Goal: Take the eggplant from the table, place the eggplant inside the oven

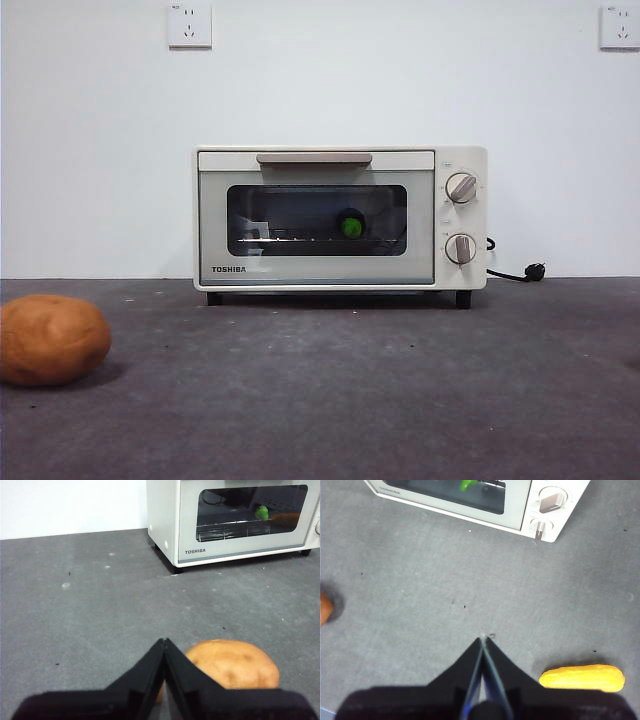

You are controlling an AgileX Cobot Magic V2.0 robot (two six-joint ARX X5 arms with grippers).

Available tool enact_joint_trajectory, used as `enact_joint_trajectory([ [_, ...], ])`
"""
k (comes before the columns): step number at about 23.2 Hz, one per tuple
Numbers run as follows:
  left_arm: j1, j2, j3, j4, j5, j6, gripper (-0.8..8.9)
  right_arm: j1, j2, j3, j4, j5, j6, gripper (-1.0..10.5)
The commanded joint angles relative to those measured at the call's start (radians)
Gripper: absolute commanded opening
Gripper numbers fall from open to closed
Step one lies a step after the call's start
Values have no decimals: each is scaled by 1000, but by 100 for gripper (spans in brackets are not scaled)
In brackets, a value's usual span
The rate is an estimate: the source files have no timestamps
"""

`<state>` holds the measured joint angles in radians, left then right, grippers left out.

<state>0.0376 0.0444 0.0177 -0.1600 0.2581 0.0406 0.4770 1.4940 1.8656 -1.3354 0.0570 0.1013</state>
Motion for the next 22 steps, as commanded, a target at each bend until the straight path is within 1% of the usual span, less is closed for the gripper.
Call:
enact_joint_trajectory([
  [1,4,8,-10,8,6,-6,-4,0,8,-5,4,5,10,1],
  [5,4,19,-10,8,6,-6,-4,0,8,-5,4,11,0,1],
  [6,4,20,-10,8,6,-6,-4,-3,6,-5,8,24,-1,1],
  [7,4,21,-10,8,6,-6,-4,-11,-12,-5,15,68,-30,1],
  [8,4,21,-10,8,6,-6,-4,-14,-29,-5,27,113,-33,1],
  [9,4,21,-10,8,6,-6,-4,-14,-62,-5,42,146,-34,1],
  [10,4,21,-10,8,6,-6,-4,-14,-99,-5,59,157,-36,1],
  [14,4,21,-10,8,6,-6,-4,-31,-291,-5,172,152,-23,1],
  [16,4,21,-10,8,6,-6,-4,-103,-386,-5,178,152,-28,1],
  [19,4,21,-10,8,6,-6,-4,-262,-525,-6,175,153,-33,1],
  [22,4,21,-10,8,6,-6,-4,-327,-612,-7,173,164,-74,1],
])
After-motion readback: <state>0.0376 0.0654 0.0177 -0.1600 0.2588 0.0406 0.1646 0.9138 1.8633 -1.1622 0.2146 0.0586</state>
